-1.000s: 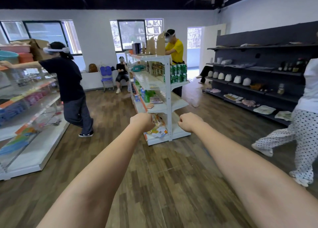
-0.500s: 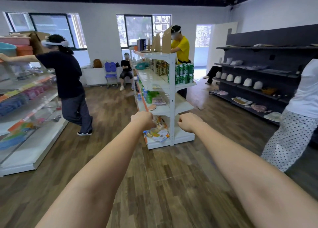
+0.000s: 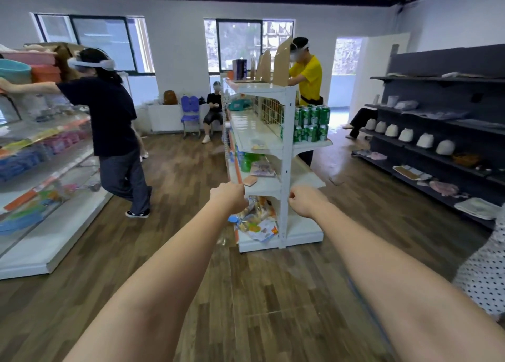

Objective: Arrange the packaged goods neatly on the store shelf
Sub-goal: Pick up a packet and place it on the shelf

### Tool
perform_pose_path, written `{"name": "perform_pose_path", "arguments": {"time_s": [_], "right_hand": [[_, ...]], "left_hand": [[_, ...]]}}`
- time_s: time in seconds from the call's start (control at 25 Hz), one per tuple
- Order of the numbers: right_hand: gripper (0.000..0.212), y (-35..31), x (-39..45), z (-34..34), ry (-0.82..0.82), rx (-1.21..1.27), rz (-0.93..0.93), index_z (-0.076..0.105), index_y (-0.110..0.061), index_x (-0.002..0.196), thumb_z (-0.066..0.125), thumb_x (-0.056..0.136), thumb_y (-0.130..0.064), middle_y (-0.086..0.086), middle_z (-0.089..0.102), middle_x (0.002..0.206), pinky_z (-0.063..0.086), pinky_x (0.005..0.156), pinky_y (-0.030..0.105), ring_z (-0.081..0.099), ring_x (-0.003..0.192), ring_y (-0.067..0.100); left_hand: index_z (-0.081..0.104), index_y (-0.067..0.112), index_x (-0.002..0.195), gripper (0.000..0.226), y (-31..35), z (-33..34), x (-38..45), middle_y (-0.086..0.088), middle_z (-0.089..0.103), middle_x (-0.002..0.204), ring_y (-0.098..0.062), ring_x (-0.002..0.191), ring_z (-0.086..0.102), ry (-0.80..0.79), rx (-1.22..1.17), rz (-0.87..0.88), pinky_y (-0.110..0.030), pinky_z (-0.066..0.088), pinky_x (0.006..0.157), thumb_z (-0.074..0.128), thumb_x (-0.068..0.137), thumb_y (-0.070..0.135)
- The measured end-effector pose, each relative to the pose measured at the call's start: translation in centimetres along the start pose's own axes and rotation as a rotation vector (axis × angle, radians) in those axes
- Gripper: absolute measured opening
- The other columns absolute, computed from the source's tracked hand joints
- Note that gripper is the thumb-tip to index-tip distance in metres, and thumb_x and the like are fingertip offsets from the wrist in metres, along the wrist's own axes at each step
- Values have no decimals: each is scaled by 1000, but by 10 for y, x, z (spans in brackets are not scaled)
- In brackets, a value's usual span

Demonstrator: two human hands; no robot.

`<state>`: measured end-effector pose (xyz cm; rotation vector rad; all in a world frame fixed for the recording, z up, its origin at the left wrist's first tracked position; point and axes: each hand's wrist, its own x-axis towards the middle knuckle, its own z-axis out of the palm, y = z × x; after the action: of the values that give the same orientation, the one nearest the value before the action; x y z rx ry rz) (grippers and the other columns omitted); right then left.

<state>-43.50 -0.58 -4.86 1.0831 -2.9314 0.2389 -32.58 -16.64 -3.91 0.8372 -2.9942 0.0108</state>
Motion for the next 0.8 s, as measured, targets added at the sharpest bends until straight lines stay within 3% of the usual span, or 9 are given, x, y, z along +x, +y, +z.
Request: {"name": "perform_pose_path", "arguments": {"time_s": [0.04,0.12,0.24,0.44,0.8], "right_hand": [[30,0,19,5,-16,-2,5,43,-17,66,38,95,-23,15,63,110,40,72,31,56,92,28],[26,-1,57,10,-34,-10,17,58,-11,87,37,97,-24,15,61,114,42,76,33,56,99,29],[31,-3,106,7,-35,-13,33,58,-9,112,37,97,-26,13,60,119,45,84,34,56,107,30],[30,-1,185,-2,40,-5,53,57,-13,114,36,96,-24,9,60,117,45,75,32,56,104,28],[30,30,326,10,-19,-49,0,59,-7,112,37,96,-21,14,59,118,46,83,35,56,105,30]], "left_hand": [[55,17,119,35,-4,3,18,-7,58,117,-28,106,55,-8,10,11,-39,43,80,46,92,38],[55,17,118,35,-14,5,56,-7,58,117,-28,105,55,-2,31,38,-39,43,80,46,93,38],[58,17,116,35,-28,-1,108,-7,60,114,-28,103,56,16,33,62,-40,44,82,46,93,40],[61,15,104,36,-45,-8,193,-5,62,102,-25,92,58,62,18,76,-39,49,79,44,93,44],[59,19,110,32,-39,18,337,-5,62,108,-26,97,57,18,18,45,-42,49,87,46,90,39]]}}
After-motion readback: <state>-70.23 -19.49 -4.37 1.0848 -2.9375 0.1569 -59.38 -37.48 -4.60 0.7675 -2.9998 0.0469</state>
